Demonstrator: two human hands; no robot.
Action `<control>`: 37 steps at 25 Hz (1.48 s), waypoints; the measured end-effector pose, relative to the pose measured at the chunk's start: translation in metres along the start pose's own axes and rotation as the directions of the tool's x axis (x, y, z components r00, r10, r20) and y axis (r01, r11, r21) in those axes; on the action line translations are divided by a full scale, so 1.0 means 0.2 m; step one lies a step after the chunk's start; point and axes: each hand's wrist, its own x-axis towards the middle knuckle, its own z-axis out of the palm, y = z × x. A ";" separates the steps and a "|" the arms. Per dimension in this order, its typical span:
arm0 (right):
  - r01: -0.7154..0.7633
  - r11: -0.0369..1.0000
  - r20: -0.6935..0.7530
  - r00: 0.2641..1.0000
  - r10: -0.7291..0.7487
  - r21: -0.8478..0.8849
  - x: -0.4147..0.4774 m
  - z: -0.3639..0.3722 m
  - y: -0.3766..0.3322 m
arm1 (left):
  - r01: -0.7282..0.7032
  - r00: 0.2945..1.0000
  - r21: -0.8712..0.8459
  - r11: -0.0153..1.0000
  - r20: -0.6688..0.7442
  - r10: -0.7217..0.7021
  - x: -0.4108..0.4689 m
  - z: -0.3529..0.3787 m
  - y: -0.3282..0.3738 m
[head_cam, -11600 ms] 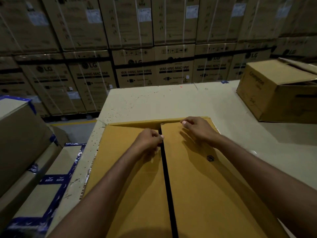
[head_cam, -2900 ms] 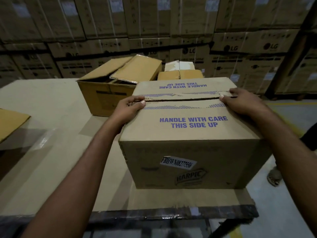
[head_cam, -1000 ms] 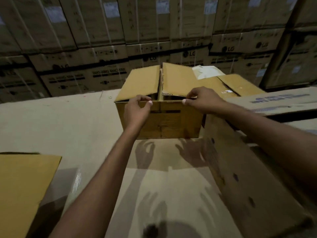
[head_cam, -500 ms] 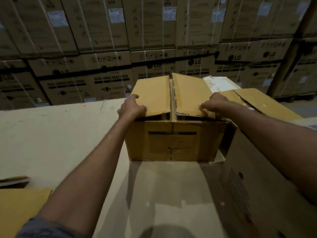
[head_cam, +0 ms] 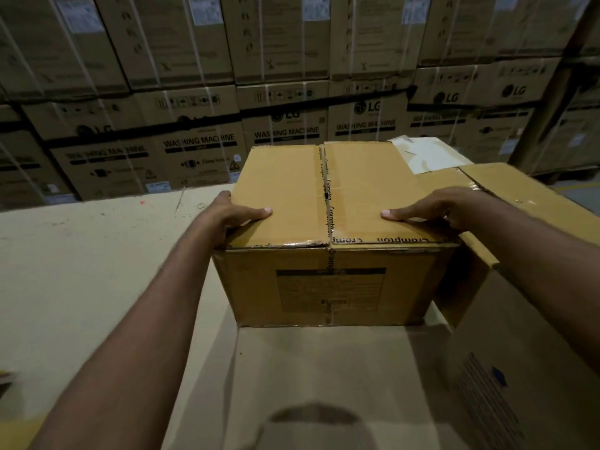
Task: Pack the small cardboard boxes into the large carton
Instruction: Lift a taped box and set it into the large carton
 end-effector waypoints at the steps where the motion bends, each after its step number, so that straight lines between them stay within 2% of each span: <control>1: 0.018 1.000 0.003 1.000 -0.018 0.008 -0.02 0.01 -0.01 | -0.024 0.999 -0.035 0.999 -0.031 0.023 -0.02 0.01 -0.02; 7: 0.195 0.981 -0.051 0.979 -0.195 0.002 -0.28 0.04 -0.08 | -0.046 0.983 -0.249 0.967 -0.182 0.000 -0.25 -0.10 -0.12; 10: 0.328 0.944 -0.116 0.940 -0.322 0.039 -0.49 0.01 -0.14 | -0.131 0.962 -0.314 0.940 -0.270 0.045 -0.43 -0.22 -0.18; 13: 0.487 0.867 -0.196 0.865 -0.462 0.106 -0.74 -0.03 -0.23 | -0.259 0.914 -0.353 0.899 -0.390 0.110 -0.63 -0.39 -0.18; 18: 0.703 0.693 -0.359 0.696 -0.622 0.162 -1.10 -0.03 -0.19 | -0.520 0.770 -0.256 0.815 -0.553 0.318 -1.00 -0.63 -0.13; 20: 0.762 0.624 -0.438 0.628 -0.643 0.174 -1.23 -0.01 -0.12 | -0.544 0.763 -0.279 0.791 -0.558 0.328 -1.14 -0.70 -0.11; 22: 0.790 0.574 -0.507 0.592 -0.626 0.214 -1.34 0.04 -0.04 | -0.547 0.777 -0.313 0.776 -0.534 0.333 -1.25 -0.78 -0.11; 24: 0.780 0.565 -0.538 0.609 -0.583 0.269 -1.43 0.11 0.04 | -0.549 0.778 -0.299 0.780 -0.524 0.346 -1.36 -0.85 -0.15; 30: 0.767 0.583 -0.607 0.604 -0.517 0.267 -1.63 0.29 0.29 | -0.613 0.733 -0.259 0.747 -0.541 0.413 -1.66 -0.90 -0.29; 34: 0.792 0.523 -0.659 0.579 -0.480 0.314 -1.81 0.36 0.43 | -0.651 0.685 -0.236 0.721 -0.590 0.426 -1.89 -0.91 -0.33; 37: 0.836 0.436 -0.648 0.539 -0.539 0.333 -1.98 0.36 0.54 | -0.676 0.637 -0.211 0.706 -0.649 0.417 -2.10 -0.91 -0.36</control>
